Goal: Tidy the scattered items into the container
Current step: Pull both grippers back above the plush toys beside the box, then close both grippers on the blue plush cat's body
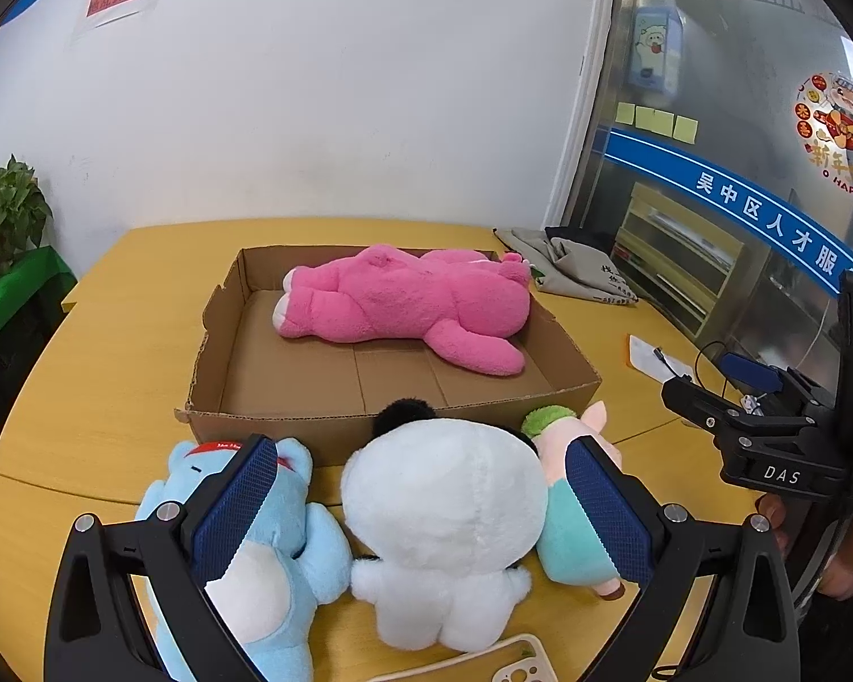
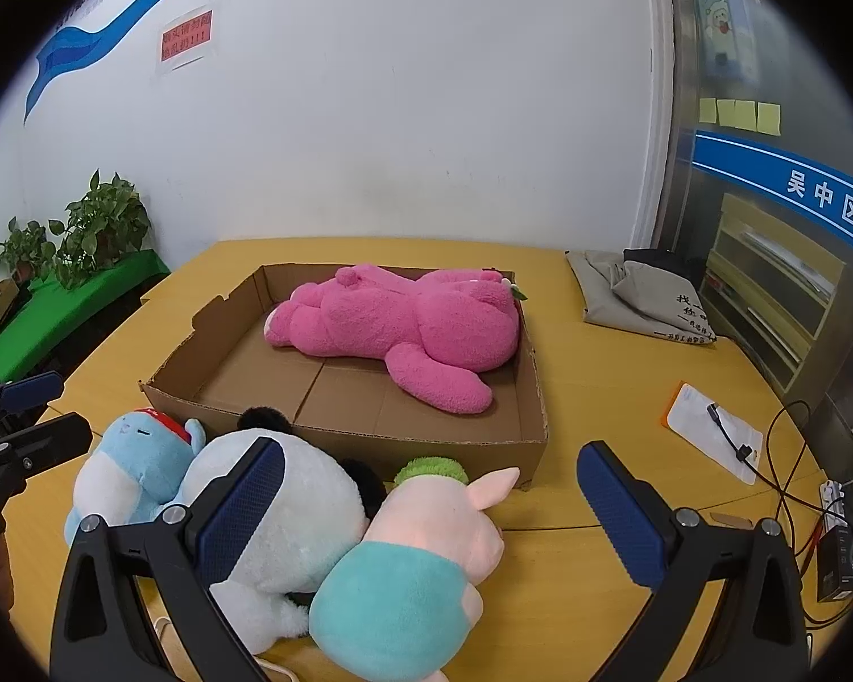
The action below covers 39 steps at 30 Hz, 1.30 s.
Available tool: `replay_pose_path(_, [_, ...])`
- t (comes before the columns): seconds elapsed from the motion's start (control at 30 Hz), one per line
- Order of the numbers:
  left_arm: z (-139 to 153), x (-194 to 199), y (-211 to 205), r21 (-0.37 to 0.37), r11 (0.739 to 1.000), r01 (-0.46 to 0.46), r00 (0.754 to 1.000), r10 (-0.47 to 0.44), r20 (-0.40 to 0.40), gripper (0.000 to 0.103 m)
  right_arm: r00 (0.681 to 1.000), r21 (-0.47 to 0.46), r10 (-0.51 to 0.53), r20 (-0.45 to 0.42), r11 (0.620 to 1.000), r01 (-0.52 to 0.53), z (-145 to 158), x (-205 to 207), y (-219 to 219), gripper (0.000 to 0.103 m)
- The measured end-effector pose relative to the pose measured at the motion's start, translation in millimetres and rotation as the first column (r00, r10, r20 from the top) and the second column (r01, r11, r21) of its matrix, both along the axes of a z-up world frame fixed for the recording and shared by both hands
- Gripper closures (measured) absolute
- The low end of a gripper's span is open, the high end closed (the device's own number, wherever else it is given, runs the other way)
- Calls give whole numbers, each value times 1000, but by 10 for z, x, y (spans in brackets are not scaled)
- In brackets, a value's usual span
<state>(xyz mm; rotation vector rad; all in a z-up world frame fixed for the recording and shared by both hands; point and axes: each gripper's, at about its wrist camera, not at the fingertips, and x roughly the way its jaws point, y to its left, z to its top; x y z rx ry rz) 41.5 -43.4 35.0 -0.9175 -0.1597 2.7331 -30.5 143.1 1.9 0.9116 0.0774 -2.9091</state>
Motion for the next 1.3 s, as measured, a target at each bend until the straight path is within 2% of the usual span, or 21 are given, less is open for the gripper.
replay_pose_path(0.63, [-127,-46,-185,17,1000,2,1000,-2,25,0,1000,15,3,19,1000,-3,-61,-49,-91,0])
replay_pose_path(0.83, [-189,-26,-463,34,999,7,999,-9,44,0,1000,4,11,20,1000,-11,-85,-56,-154,0])
replay_pose_path(1.0, [-341,-64,-832,23,999,-34,996,32,87,0,993,-41,111,40,993,-110,-189,4,-430,0])
replay_pose_path(1.13, [-537,-203,-1113,25,998,-51,989,47,142,0,956,-85,283,76,957,-277,-383,115,-946,0])
replay_pose_path(1.23, [-725,-376,-1269,35,999,-39,981,31,191,0,902,-148,419,105,903,-403,-581,197,-1383,0])
replay_pose_path(1.3, [-862,-517,-1343,55,998,-28,973,15,232,0,866,-202,477,149,872,-446,-778,200,-1661,0])
